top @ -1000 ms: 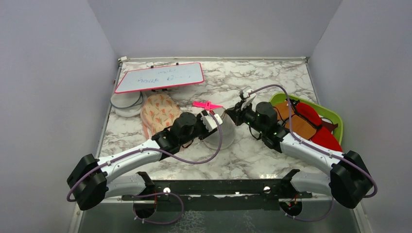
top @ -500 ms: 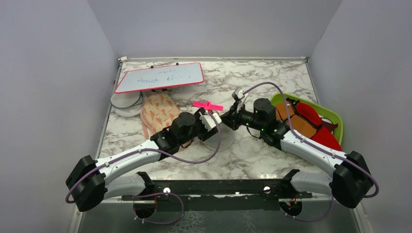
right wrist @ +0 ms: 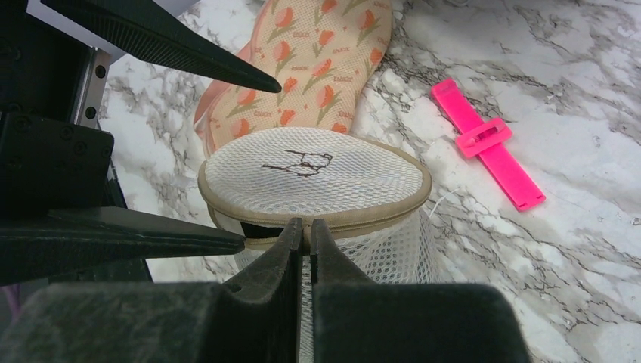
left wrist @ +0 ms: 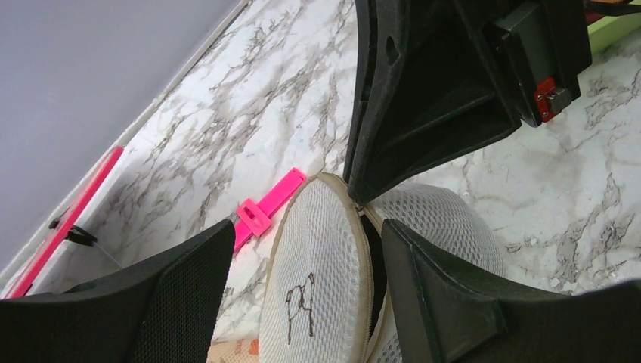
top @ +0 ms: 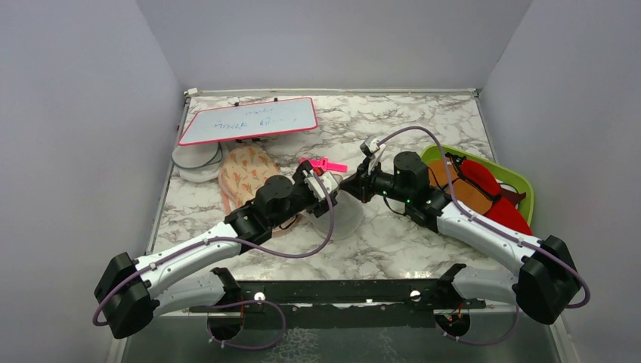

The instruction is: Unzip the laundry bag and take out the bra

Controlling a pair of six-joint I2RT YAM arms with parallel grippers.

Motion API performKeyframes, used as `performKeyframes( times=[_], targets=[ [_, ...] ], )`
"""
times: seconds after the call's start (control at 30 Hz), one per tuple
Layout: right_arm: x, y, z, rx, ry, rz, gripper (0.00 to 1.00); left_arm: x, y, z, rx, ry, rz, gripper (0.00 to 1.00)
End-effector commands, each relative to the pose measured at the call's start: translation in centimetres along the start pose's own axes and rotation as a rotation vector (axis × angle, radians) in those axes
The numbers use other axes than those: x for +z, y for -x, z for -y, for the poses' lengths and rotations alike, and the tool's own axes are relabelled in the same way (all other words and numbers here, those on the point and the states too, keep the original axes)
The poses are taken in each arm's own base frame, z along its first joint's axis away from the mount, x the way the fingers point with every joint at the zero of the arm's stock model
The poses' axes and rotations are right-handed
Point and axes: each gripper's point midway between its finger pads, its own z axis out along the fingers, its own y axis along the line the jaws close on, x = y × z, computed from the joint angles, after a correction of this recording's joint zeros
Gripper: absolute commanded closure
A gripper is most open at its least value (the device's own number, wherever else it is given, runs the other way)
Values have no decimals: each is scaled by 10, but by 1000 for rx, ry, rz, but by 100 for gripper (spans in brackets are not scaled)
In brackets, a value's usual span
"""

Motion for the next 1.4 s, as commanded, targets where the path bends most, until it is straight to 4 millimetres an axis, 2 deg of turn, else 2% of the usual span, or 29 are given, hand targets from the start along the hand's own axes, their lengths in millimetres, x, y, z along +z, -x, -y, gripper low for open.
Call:
performKeyframes(
  times=[0.0,0.13,0.37,0.5,0.57,0.83,1.1,1.2,1.27,1.37],
  targets=[
    [-1,15,-3,-9,-3,27,99,4,0,3,-1,-5,-3,36],
    [0,13,-4,-2,7,20,99,9,-11,2,21,8,-59,44],
    [2,11,-4,2,10,23,99,15,-22,3,44,4,-115,66],
    [1,8,-1,19,-10,22,99,15,-23,2,54,7,-119,91],
    [0,8,3,55,-42,38,99,14,-20,2,61,5,-108,98],
    [-3,11,21,105,-128,76,99,3,-7,3,85,11,-34,100],
    [-18,2,71,255,-175,94,99,-4,4,1,96,29,17,100],
    [-23,-3,84,293,-172,89,99,-5,4,0,99,36,18,100],
    [-25,-4,86,297,-164,81,99,-5,4,-2,100,47,14,100],
    [-25,0,74,238,-88,62,99,-5,2,-5,101,68,2,100]
  ],
)
